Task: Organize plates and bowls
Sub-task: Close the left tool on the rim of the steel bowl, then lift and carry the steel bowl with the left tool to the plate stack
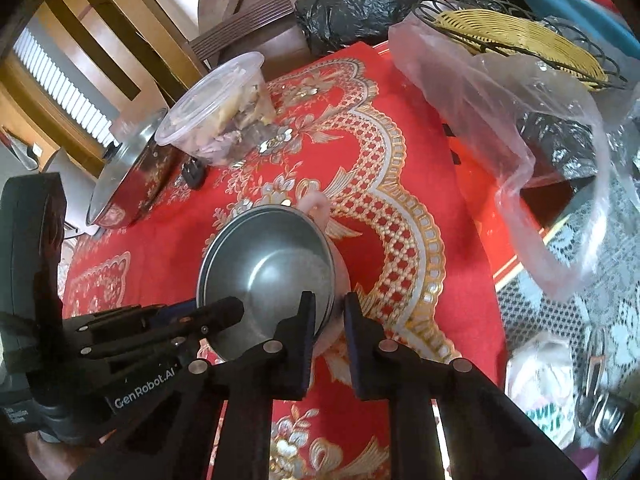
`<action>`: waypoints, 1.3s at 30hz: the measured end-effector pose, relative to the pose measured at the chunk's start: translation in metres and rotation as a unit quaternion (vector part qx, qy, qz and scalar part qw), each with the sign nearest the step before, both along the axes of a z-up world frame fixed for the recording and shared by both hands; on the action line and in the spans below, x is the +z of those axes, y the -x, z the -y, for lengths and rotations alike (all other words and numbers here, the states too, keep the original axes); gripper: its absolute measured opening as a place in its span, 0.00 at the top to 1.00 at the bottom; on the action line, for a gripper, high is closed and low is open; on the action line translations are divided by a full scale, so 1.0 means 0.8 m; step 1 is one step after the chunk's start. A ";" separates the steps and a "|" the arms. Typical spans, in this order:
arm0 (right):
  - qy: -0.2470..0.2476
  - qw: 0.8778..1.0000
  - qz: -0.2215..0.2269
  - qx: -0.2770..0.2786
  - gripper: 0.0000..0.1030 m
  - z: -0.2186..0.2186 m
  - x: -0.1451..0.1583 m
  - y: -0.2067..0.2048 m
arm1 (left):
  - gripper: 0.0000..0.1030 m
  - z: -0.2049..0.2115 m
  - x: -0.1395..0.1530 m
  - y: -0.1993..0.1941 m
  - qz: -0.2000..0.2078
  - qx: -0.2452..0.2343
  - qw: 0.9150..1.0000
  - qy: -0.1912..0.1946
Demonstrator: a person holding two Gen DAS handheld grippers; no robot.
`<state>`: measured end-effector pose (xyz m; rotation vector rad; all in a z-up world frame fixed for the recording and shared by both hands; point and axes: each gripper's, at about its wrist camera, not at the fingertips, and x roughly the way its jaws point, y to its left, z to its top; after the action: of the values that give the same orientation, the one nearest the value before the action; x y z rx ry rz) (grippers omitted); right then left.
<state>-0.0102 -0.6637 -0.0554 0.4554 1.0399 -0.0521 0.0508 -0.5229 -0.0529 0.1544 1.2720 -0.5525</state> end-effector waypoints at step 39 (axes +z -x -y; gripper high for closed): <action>-0.033 0.996 0.032 0.073 0.87 -0.209 0.107 0.235 | 0.85 -0.243 0.105 0.245 0.005 0.068 0.997 0.044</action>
<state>-0.1984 -0.4965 0.0304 0.4364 1.0116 0.1260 -0.1452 -0.3286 0.0315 -0.0039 1.2366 -0.4885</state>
